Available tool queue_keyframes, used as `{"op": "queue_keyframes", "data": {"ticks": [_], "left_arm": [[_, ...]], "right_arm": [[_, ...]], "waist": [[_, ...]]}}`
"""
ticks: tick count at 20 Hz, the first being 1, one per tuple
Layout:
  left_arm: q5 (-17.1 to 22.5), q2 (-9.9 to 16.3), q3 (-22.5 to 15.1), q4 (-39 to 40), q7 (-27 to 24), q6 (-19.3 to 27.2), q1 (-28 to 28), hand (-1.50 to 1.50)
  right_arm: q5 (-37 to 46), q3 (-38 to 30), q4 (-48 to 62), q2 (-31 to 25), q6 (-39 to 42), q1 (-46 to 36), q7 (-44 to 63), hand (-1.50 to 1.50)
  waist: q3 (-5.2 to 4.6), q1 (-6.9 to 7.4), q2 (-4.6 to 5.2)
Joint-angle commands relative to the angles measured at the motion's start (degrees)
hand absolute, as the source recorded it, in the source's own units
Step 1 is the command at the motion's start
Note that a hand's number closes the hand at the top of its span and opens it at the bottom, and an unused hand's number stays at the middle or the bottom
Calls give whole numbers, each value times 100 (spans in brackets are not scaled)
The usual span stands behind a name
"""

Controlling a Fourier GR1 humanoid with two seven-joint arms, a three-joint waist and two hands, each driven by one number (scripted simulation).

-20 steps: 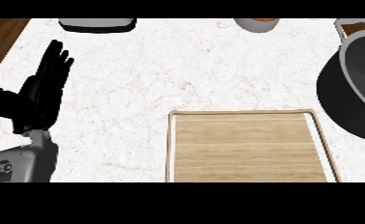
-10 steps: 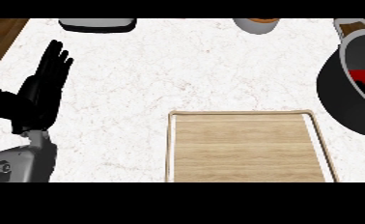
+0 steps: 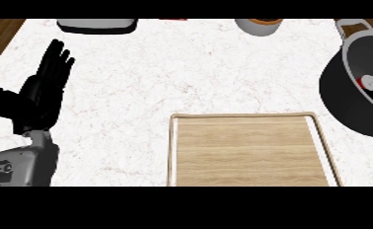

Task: Pick the can from the tray and place it in the pot

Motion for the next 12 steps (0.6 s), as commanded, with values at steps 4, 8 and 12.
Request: {"op": "queue_keyframes", "data": {"ticks": [4, 8, 12], "left_arm": [[42, -24, 13, -50, -64, -36, 128, 0], [-53, 27, 66, -101, 94, 112, -14, 0], [58, -16, 101, 73, -11, 32, -58, 0]], "right_arm": [[-1291, -950, 718, 125, 497, -452, -386, -150], [-1980, -1519, 1108, -627, 1498, -351, -539, -150], [-2023, -1709, 2003, -1263, 1755, -209, -871, -150]], "waist": [[190, 46, 82], [188, -70, 66], [189, -17, 98]]}}
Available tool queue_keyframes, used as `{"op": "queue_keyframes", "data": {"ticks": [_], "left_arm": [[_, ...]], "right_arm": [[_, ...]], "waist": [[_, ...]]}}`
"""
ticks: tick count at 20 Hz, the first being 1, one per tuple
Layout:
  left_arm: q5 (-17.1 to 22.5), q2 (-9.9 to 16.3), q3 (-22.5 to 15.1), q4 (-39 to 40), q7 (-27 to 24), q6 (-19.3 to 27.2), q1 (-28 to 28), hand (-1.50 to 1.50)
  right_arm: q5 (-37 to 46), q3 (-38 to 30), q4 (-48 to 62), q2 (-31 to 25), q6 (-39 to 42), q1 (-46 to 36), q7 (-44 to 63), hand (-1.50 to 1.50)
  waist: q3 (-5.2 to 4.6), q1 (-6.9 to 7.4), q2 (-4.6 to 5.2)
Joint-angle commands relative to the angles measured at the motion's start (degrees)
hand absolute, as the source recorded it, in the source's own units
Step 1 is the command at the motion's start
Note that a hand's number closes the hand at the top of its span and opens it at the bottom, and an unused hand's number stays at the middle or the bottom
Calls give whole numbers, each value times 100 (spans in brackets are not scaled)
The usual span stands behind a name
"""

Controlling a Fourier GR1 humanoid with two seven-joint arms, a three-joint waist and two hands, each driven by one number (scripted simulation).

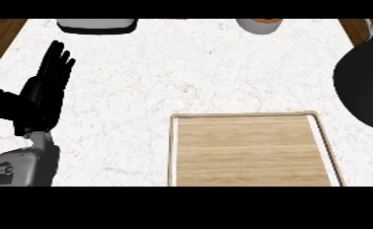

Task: Pick the can from the tray and place it in the pot

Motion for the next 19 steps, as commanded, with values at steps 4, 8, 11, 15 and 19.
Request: {"op": "queue_keyframes", "data": {"ticks": [4, 8, 11, 15, 19], "left_arm": [[-176, -65, -166, -304, 169, 103, 157, 0], [11, 33, 47, 220, 104, 15, -362, 0], [75, 69, 84, -14, 129, -45, -181, 0], [7, -34, -1, 218, -195, -102, 12, 0], [5, 72, 25, -5, -62, -138, 94, 0]], "right_arm": [[-310, -355, 1343, -1034, 935, 406, -1018, -150], [-302, -322, 1980, -1504, 1287, 149, -1117, -150], [-197, -223, 2098, -1532, 1321, 498, -1672, -150], [-256, -252, 2295, -2019, 1627, 510, -1494, -150], [-309, -215, 2414, -2048, 1710, 606, -1551, -150]], "waist": [[98, 46, 45], [105, 61, 75], [107, 64, 65], [113, 75, 78], [112, 86, 60]]}}
